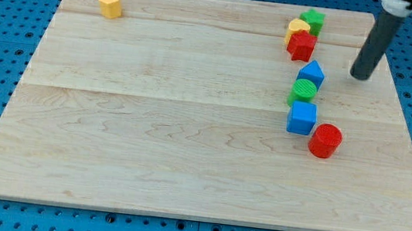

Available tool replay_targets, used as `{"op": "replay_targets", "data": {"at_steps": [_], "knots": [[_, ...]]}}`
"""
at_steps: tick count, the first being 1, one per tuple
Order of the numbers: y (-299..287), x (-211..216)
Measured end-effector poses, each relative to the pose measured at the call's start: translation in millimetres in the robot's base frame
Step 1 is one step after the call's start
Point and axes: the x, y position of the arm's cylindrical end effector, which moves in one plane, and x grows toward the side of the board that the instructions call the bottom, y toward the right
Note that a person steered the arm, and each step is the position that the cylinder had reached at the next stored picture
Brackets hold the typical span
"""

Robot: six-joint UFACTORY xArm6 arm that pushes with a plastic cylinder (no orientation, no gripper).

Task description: Nudge the green circle down a bit

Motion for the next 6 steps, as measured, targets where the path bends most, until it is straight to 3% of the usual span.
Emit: {"op": "replay_targets", "data": {"at_steps": [1, 2, 3, 4, 5, 6], "knots": [[-34, 25], [-94, 21], [-108, 14], [-105, 9], [-104, 35], [-72, 30]]}}
